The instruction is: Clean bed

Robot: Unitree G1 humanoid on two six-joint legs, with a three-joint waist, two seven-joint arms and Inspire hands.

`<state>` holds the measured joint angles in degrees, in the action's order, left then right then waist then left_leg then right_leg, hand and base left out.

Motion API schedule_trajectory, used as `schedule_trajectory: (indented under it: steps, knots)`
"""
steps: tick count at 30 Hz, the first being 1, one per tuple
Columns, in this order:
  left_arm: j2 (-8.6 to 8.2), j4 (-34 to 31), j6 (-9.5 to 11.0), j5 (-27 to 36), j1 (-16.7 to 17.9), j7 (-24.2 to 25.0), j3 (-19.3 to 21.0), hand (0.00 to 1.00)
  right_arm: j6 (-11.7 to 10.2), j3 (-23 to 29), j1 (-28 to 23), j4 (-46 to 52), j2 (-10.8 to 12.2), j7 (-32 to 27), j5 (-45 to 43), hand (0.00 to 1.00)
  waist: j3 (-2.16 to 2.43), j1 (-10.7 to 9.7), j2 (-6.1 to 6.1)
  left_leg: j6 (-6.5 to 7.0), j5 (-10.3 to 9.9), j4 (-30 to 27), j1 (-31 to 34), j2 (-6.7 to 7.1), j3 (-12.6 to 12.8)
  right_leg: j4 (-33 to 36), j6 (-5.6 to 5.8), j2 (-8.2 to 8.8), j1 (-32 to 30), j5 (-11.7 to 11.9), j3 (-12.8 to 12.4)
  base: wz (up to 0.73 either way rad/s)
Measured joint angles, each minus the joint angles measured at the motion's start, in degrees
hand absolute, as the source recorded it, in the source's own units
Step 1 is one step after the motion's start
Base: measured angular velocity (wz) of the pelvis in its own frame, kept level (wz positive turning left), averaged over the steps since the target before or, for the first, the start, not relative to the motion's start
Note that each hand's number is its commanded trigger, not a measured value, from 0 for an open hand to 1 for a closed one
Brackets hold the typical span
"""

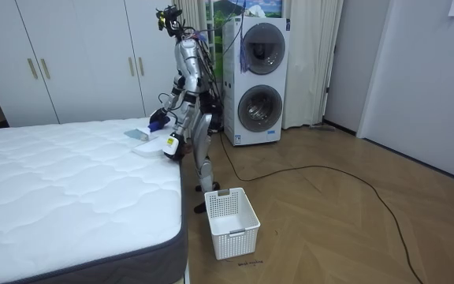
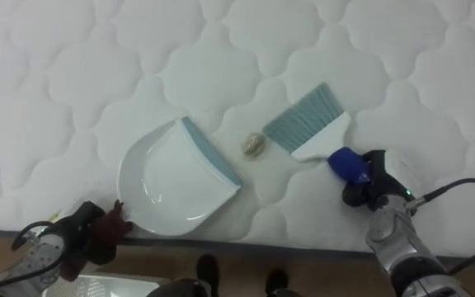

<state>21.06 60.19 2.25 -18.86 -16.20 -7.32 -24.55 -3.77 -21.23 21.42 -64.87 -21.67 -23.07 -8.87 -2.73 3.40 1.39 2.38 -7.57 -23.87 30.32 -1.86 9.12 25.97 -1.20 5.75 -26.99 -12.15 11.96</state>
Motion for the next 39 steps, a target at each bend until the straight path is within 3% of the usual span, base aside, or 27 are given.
schedule_trajectory:
  steps: [10,13,17,19,24,26,33,39]
  knots:
    - [0.44,-2.04,-0.71,-5.34,-0.23,-1.14,-0.02,1.0,0.08,0.1,0.11,-0.89,-0.44,1.08,-0.16,1.0,-0.09,-0.11,-0.49,0.17,0.03,-0.87,0.19,0.47,-0.19,1.05,0.33,0.49,0.02,-0.35,0.15,0.02]
    - [1.22,-2.92,-0.78,-7.41,-0.68,-1.23,-0.02,1.0,0.13,0.2,1.2,-2.41,-1.1,2.17,-0.4,1.0,-0.39,-0.47,-1.17,0.45,0.19,-0.96,0.11,0.8,-0.33,3.0,0.46,1.53,-0.46,-1.21,0.44,0.11]
    - [4.82,-6.6,-0.75,-15.6,-0.8,-2.21,0.17,1.0,0.16,0.25,1.7,-2.87,-4.58,3.97,-4.0,1.0,-0.31,-0.05,-3.01,0.69,0.28,-1.64,1.83,0.88,-0.42,4.19,0.4,1.83,-2.25,-1.45,0.72,0.06]
    - [7.35,-7.67,-0.8,-19.72,-1.69,-3.56,0.12,1.0,0.26,-0.03,2.88,-3.65,-8.12,5.19,-8.76,1.0,-0.31,0.03,-4.17,0.76,0.28,-1.87,2.68,0.78,-0.44,4.31,0.4,1.36,-3.04,-1.24,0.61,0.0]
    - [10.2,-7.77,-1.09,-20.78,-2.71,-4.8,-0.54,1.0,3.87,-0.71,6.15,-4.9,-13.17,5.56,-16.34,1.0,-0.32,-0.07,-6.14,0.78,0.28,-1.89,2.56,0.62,-0.39,4.57,0.25,1.3,-3.02,-0.99,0.81,-0.05]
    - [10.41,-7.77,-1.6,-20.95,-3.53,-4.9,-1.33,1.0,4.93,-2.09,7.03,-4.88,-14.85,5.52,-18.28,1.0,-0.35,0.01,-6.59,0.77,0.28,-1.93,2.58,0.48,-0.36,4.57,0.15,1.28,-3.01,-0.92,1.08,0.0]
    - [12.1,-8.74,-1.97,-28.13,-4.6,-7.58,-0.29,1.0,5.97,-2.61,11.42,-0.96,-16.64,5.61,-35.82,1.0,-0.76,0.24,-7.97,0.64,0.37,-1.96,3.06,0.15,0.43,4.7,-0.24,1.06,-4.25,-0.7,0.57,-0.08]
    - [13.07,-8.69,-1.82,-28.04,-4.63,-8.17,-0.29,1.0,6.96,-5.68,15.57,0.99,-16.64,5.77,-44.48,1.0,-0.78,0.9,-9.37,0.48,0.31,-2.0,3.03,-0.79,0.75,3.59,-0.63,0.61,-3.75,-0.29,0.75,-0.02]
